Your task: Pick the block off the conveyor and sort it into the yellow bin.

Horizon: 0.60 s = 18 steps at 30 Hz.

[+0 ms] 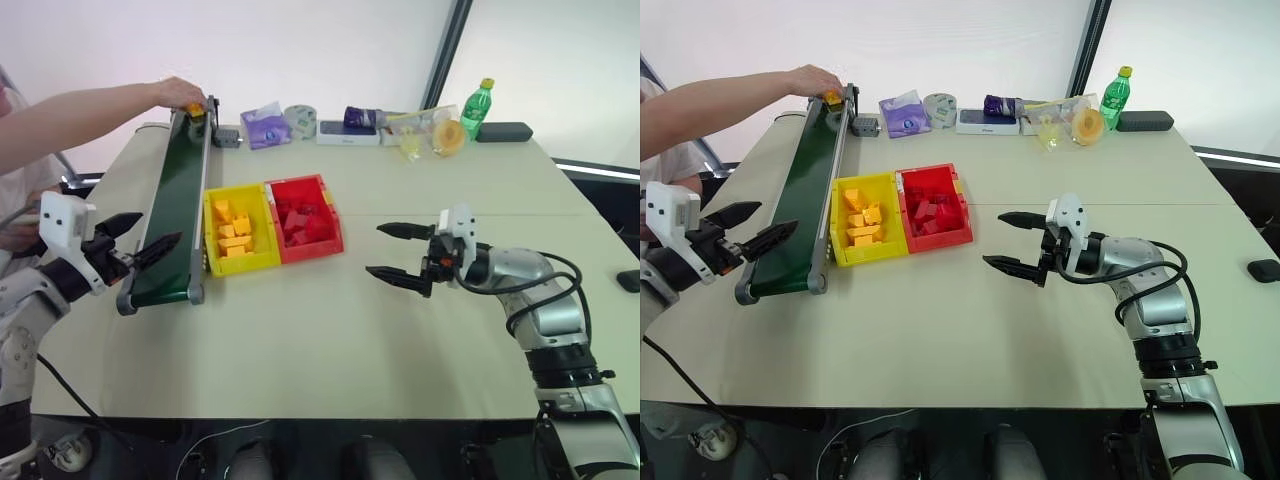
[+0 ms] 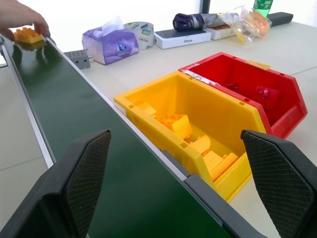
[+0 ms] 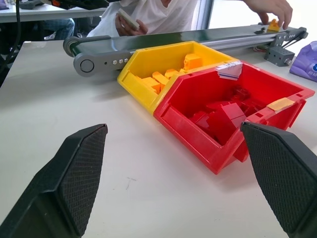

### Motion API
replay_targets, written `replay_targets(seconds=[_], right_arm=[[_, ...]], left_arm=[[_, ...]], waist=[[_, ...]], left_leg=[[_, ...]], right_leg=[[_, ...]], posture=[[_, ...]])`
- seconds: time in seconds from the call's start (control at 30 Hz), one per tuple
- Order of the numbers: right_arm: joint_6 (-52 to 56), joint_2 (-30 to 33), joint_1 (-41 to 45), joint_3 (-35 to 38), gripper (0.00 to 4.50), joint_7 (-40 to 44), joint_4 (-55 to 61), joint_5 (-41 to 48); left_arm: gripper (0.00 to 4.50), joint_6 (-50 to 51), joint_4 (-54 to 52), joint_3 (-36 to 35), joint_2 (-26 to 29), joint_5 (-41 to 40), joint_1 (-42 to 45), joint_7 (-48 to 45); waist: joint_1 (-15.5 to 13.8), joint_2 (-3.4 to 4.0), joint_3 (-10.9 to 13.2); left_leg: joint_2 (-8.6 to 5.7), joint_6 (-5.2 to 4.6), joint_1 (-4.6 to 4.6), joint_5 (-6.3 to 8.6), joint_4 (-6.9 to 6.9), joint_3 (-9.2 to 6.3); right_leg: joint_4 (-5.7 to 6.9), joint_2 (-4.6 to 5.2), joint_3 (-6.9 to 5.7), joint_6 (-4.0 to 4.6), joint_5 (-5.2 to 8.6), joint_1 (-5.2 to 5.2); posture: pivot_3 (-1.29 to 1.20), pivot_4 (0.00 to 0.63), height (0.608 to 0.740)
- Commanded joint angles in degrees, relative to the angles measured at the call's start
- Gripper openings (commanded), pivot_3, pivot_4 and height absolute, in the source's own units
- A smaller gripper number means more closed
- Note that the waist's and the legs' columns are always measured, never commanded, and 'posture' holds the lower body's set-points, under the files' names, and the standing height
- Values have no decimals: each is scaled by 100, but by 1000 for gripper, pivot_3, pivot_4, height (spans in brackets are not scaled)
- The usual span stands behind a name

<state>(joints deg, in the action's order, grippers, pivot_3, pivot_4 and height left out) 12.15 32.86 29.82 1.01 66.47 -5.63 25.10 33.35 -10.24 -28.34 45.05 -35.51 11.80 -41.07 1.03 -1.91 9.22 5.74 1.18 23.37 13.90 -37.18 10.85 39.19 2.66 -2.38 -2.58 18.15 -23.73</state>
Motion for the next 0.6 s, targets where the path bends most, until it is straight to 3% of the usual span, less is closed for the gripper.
replay_targets(seconds=[0.03, 0.6], right_arm=[[-32, 65, 102, 130, 4500, -3, 208, 82], [-98, 26, 158, 105, 4500, -3, 116, 54]], left_arm=[[4421, -149, -66, -169, 87, -9, 86, 7], [4421, -57, -157, -210, 56, -149, 122, 110]], waist=[[0, 0, 0], [0, 0, 0]], left_leg=[[0, 0, 0, 0, 0, 0], [0, 0, 0, 0, 0, 0]], right_leg=[[0, 0, 0, 0, 0, 0], [0, 0, 0, 0, 0, 0]], posture=[[0, 150, 740], [0, 150, 740]])
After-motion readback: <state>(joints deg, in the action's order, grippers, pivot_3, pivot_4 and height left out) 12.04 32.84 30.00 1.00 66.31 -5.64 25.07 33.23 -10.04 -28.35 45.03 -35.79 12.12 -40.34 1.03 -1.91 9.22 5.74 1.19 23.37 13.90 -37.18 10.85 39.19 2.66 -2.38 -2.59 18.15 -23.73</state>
